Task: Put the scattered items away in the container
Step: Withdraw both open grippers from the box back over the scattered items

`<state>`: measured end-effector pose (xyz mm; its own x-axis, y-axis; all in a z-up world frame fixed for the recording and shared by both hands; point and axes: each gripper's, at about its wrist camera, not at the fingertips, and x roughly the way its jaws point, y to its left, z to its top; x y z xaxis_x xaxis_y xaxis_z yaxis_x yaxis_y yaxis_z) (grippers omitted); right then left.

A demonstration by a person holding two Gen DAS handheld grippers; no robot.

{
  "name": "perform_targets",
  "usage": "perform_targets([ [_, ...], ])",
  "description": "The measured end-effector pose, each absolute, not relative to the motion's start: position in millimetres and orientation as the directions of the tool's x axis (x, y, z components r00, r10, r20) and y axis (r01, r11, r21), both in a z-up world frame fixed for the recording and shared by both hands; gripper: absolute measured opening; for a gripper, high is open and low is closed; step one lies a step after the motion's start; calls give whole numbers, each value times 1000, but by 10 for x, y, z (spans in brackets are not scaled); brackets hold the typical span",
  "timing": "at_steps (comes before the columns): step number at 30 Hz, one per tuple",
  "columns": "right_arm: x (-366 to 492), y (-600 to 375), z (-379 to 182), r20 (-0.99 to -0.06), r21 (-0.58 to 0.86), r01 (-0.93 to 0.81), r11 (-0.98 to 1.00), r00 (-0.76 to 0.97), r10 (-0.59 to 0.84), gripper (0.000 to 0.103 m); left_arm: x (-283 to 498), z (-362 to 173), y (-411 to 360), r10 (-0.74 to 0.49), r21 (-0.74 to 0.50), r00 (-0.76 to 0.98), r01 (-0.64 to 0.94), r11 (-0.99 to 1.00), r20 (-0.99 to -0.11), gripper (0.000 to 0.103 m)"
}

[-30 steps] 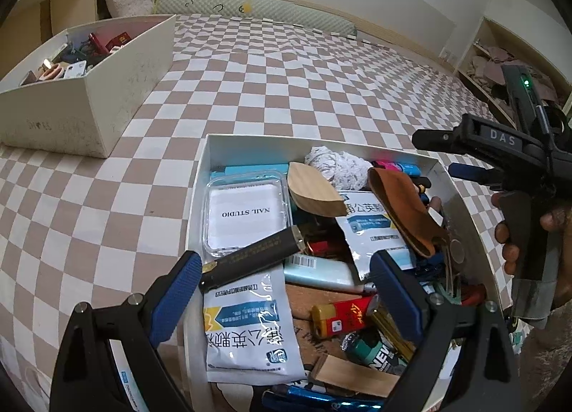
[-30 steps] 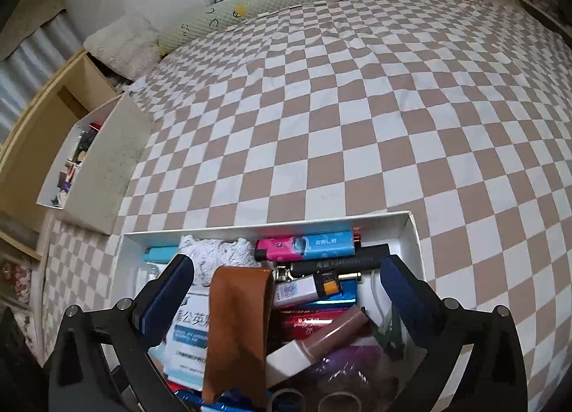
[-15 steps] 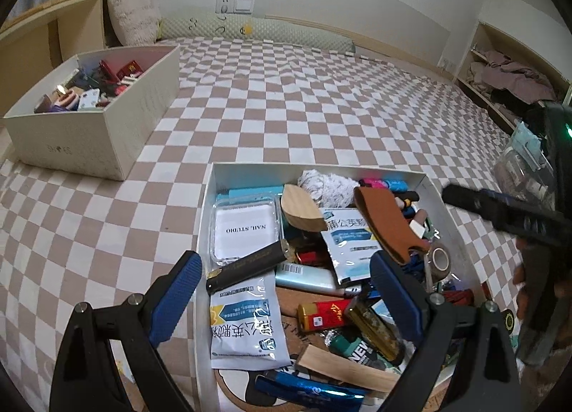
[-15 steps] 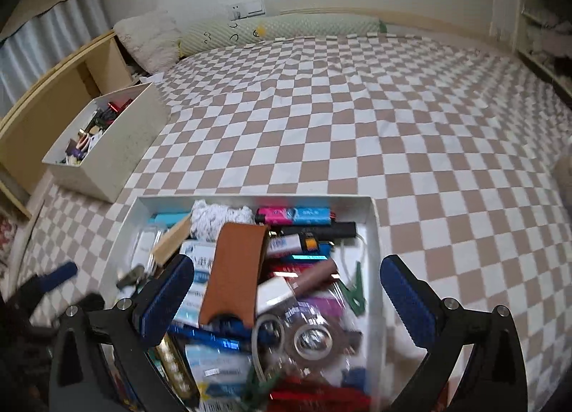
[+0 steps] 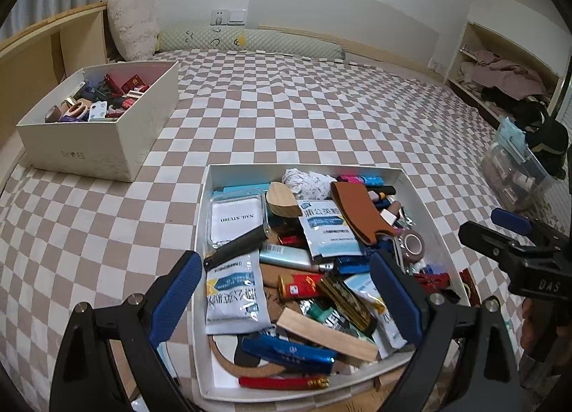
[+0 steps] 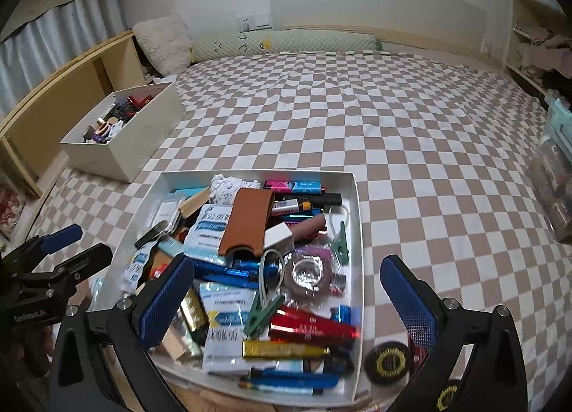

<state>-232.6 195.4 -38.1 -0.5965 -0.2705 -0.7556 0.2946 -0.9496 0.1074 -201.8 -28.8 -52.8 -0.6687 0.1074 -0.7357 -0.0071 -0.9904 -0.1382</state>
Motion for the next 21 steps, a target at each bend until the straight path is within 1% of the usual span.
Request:
perform_targets([
  [21, -1625, 2177, -201, -733, 76, 296, -952, -631, -255, 103, -1382, -313, -131, 101, -118, -691, -23, -993, -716, 96],
])
